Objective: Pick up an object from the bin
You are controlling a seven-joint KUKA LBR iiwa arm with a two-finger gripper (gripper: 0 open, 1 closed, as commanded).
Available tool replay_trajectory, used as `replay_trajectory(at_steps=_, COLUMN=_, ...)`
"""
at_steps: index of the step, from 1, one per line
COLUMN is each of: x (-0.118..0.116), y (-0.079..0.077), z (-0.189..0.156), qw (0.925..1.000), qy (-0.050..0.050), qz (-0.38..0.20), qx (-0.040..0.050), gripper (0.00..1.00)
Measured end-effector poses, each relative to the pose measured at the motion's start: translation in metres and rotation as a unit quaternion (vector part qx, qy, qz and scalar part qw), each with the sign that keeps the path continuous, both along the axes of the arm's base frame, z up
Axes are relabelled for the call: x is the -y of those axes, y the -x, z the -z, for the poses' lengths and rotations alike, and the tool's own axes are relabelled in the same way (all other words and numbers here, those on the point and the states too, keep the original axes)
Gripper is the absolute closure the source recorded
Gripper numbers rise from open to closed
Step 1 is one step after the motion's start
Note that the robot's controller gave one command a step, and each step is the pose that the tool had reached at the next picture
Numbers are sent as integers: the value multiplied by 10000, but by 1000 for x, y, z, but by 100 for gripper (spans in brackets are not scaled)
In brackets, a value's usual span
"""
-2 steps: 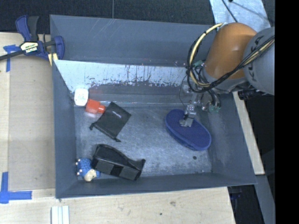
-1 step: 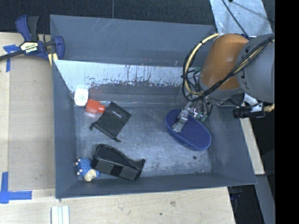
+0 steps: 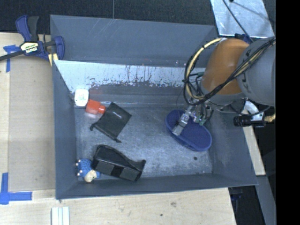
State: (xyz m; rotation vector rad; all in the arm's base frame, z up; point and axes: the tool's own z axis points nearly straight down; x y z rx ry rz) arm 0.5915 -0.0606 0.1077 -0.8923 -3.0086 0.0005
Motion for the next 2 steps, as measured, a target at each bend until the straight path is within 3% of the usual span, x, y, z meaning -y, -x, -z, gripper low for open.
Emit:
replay_trajectory(at_steps=1, x=-19, y=31, z=36, qw=9927, qy=8, qz=1206, qx=50, gripper=0)
replay_trajectory(at_steps=2, x=-4, y=64, z=36, qw=9791, qy=6, qz=2035, qx=38, gripper=0)
